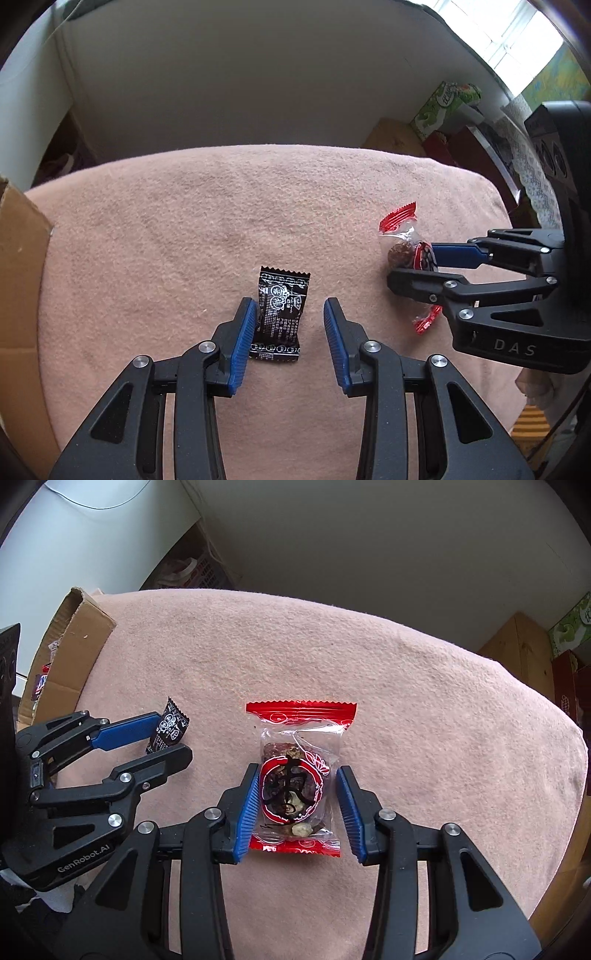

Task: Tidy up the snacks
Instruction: 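Grasp the second red-wrapped chocolate with the right tool while the left tool grasps the black-wrapped candy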

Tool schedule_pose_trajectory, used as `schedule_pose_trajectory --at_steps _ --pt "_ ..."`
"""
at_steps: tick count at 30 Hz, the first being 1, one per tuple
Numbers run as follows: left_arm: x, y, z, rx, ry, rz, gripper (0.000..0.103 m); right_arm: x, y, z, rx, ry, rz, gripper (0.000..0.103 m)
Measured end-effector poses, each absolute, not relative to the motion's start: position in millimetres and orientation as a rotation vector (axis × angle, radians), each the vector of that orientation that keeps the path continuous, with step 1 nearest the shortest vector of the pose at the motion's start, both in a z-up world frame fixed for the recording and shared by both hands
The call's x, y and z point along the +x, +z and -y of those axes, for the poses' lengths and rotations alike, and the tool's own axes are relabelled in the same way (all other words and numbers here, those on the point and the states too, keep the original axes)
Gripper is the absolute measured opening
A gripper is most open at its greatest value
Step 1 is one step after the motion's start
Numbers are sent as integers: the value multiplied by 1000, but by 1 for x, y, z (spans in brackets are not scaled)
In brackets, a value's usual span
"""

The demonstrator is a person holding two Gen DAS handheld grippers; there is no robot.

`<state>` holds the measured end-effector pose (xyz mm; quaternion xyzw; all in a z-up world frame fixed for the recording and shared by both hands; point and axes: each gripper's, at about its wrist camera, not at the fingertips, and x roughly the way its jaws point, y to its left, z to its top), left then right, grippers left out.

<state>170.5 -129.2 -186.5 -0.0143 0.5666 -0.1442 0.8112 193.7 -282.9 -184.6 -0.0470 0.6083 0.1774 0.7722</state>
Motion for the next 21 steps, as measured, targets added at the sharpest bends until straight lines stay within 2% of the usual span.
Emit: schedule_pose_trajectory --at_steps 5,12,21 --pt "166 -193 152 166 -281 -1159 23 187 -183 285 -99 366 -1312 43" --pt "156 -188 127 100 -295 -1178 22 179 -183 282 -87 359 -1303 38" --pt "122 -178 92 -32 -269 -1203 22 142 -183 280 -4 335 -1288 38"
